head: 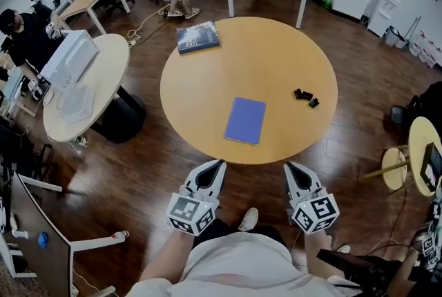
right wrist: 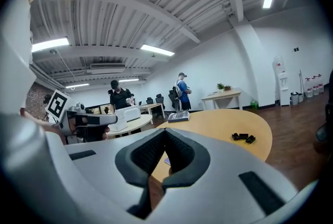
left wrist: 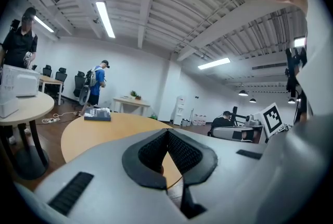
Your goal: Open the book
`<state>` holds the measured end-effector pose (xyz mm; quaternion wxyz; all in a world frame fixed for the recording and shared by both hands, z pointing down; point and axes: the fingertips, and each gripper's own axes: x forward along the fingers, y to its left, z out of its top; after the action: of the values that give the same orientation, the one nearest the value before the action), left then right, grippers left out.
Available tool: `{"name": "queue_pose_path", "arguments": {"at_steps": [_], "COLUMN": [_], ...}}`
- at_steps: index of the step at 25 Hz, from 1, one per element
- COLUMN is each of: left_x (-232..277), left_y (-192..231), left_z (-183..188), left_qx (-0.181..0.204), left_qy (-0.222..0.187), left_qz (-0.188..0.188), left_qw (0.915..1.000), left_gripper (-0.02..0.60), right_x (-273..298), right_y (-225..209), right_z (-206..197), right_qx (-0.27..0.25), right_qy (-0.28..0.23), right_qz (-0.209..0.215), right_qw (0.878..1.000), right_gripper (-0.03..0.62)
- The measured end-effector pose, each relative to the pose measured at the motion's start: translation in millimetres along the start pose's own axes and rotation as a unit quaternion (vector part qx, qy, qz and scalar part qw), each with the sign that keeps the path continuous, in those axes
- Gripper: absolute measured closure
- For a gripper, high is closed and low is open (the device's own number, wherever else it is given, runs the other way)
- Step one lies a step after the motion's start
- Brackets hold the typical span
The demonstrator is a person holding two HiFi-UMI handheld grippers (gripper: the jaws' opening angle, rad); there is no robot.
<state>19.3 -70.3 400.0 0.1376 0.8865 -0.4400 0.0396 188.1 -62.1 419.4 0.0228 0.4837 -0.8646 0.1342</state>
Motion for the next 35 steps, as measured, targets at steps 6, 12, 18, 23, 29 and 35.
{"name": "queue_pose_path", "arguments": {"at_steps": [6, 12, 18, 23, 29, 35], "left_x": [32.9, 60.4, 74.9, 82.6, 97.4, 121.3], "left_y": [-2.3, 8.7, 64.1, 124.1, 148.4, 129.4], "left_z": [0.4, -3.0, 1.3, -6.7, -8.3, -31.6], "left_qx": [0.007, 0.007, -0.004, -0.002, -0.011, 0.032], "left_qy": [0.014, 0.025, 0.028, 0.048, 0.057, 0.099], "left_qz": [-0.022, -0.061, -0.091, -0.108, -0.122, -0.156], "left_qw": [0.9996, 0.9978, 0.9955, 0.993, 0.9908, 0.9823], "left_gripper": [0.571, 0.571, 0.571, 0.571, 0.571, 0.569], "right_x": [-4.8, -3.6, 47.1, 103.5, 123.4, 112.2], "right_y": [-26.6, -38.3, -27.7, -8.3, -7.1, -26.2], "right_z": [-9.3, -12.8, -11.0, -12.9, -15.3, -20.0], "right_qx": [0.019, 0.024, 0.02, 0.019, 0.023, 0.033], "right_qy": [0.015, 0.022, 0.04, 0.052, 0.064, 0.068], "right_qz": [-0.031, -0.078, -0.108, -0.125, -0.141, -0.147], "right_qw": [0.999, 0.996, 0.993, 0.991, 0.988, 0.986], "right_gripper": [0.599, 0.599, 0.599, 0.599, 0.599, 0.599]}}
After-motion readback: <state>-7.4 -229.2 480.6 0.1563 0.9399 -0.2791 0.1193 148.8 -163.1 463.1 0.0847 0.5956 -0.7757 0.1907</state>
